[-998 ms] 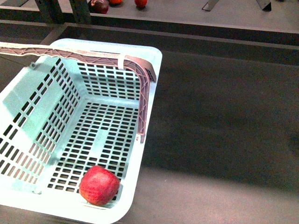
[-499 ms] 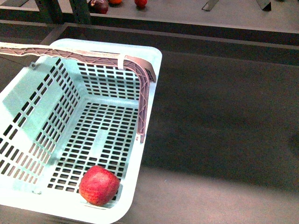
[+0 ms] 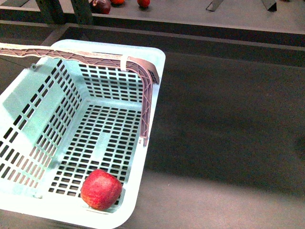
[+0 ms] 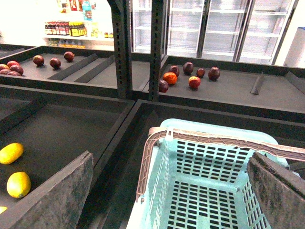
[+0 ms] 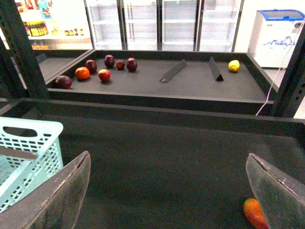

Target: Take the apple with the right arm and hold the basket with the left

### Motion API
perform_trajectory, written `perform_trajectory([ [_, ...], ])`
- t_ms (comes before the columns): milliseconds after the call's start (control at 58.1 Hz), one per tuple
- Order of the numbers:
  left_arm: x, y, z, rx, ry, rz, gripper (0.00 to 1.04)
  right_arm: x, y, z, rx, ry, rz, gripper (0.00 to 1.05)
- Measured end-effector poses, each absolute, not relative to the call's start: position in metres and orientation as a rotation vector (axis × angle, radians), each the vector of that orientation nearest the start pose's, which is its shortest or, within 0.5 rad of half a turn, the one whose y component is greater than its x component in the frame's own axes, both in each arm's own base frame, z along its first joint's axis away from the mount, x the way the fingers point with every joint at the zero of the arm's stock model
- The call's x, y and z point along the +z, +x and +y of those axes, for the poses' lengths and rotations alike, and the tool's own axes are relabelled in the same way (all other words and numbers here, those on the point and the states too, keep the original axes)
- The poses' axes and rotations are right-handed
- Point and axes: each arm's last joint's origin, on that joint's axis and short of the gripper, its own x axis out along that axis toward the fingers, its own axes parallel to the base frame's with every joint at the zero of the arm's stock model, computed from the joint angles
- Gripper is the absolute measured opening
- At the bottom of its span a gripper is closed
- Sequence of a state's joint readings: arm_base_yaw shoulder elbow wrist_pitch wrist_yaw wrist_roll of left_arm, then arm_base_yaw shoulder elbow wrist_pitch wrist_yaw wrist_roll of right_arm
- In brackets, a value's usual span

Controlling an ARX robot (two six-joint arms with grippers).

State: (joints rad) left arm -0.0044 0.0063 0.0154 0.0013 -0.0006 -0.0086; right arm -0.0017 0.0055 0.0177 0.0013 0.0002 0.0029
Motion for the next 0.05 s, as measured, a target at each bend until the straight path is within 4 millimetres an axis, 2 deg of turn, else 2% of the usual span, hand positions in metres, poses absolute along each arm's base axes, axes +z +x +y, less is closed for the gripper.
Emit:
perform_trajectory([
  [52, 0.1684, 0.0971, -0.0004, -0.004, -0.009, -0.01, 0.98, 0.1693, 0.0969, -0.0002, -0.002, 0.003, -0.014, 0.96],
])
